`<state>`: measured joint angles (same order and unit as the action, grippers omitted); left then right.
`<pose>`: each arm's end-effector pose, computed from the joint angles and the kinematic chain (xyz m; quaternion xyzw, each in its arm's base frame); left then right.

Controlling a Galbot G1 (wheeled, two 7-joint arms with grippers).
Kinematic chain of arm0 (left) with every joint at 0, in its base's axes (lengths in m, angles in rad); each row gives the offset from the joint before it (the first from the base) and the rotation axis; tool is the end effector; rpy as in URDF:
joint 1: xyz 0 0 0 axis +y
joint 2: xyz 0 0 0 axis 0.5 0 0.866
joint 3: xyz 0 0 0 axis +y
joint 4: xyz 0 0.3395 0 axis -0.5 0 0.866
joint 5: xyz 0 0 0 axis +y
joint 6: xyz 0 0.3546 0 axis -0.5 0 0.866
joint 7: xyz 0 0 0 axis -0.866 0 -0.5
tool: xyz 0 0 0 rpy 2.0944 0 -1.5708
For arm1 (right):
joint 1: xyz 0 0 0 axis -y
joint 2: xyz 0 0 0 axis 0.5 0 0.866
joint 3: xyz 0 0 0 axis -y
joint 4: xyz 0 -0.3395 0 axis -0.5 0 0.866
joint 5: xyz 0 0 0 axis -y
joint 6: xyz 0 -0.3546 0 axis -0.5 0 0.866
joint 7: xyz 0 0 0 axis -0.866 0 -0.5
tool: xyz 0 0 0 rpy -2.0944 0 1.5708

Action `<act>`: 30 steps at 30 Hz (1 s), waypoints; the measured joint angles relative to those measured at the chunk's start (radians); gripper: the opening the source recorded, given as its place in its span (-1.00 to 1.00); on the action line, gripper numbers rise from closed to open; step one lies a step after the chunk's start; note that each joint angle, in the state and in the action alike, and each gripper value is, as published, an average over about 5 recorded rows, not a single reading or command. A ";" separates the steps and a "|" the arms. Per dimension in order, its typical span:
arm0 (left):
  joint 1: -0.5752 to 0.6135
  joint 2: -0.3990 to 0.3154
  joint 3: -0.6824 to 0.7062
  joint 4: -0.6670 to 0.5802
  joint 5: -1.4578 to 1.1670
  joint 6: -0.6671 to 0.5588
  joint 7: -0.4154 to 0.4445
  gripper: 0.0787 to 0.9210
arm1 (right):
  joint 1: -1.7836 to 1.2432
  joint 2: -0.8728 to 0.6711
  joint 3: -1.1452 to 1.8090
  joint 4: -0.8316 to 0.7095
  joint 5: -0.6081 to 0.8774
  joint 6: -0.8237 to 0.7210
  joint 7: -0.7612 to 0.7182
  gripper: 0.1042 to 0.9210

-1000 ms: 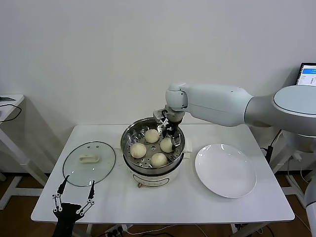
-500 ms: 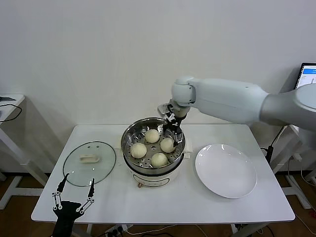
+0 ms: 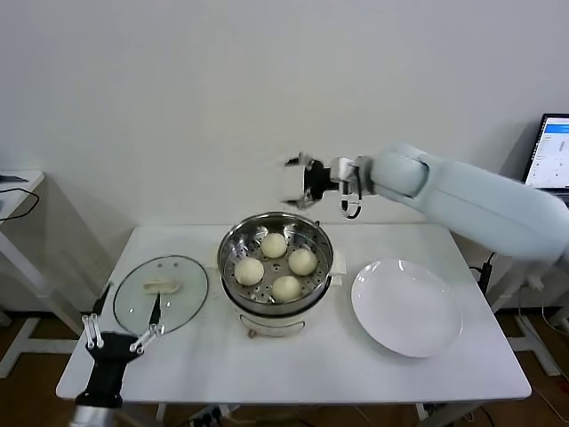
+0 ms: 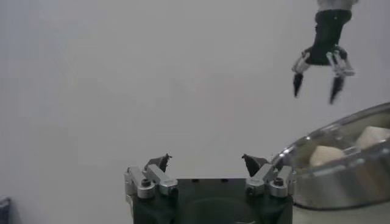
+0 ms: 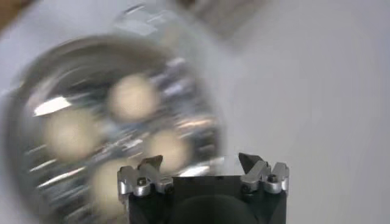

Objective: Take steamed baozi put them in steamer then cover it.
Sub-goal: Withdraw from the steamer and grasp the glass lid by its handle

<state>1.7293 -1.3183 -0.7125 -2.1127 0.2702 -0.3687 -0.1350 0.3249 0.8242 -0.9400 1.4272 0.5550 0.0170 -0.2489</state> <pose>0.1450 0.0944 -0.2948 -0.0083 0.9519 0.2736 0.1376 0.5205 -0.0089 -0.0665 -0.4166 0.8041 -0.4172 0.0758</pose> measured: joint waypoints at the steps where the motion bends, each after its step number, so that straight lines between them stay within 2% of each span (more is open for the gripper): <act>1: -0.012 0.003 0.001 0.001 0.009 0.010 -0.006 0.77 | -0.053 -0.011 0.055 0.008 0.000 0.015 0.048 0.76; 6: -0.063 0.016 0.007 0.009 0.051 0.055 -0.022 0.77 | -0.348 -0.039 0.354 0.047 -0.018 0.090 0.227 0.76; 12: -0.112 0.029 0.008 0.043 0.119 0.081 -0.039 0.77 | -0.693 -0.019 0.674 0.085 -0.062 0.168 0.342 0.76; 21: -0.153 0.067 -0.002 0.151 0.302 0.125 -0.080 0.77 | -1.116 0.097 1.027 0.117 -0.141 0.261 0.408 0.76; 30: -0.193 0.091 -0.005 0.280 0.564 0.188 -0.108 0.77 | -1.355 0.204 1.190 0.159 -0.192 0.301 0.431 0.76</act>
<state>1.5362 -1.2276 -0.7174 -1.8329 0.8347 -0.1810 -0.2426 -1.0305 1.0284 0.2498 1.5865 0.3629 0.3176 0.1821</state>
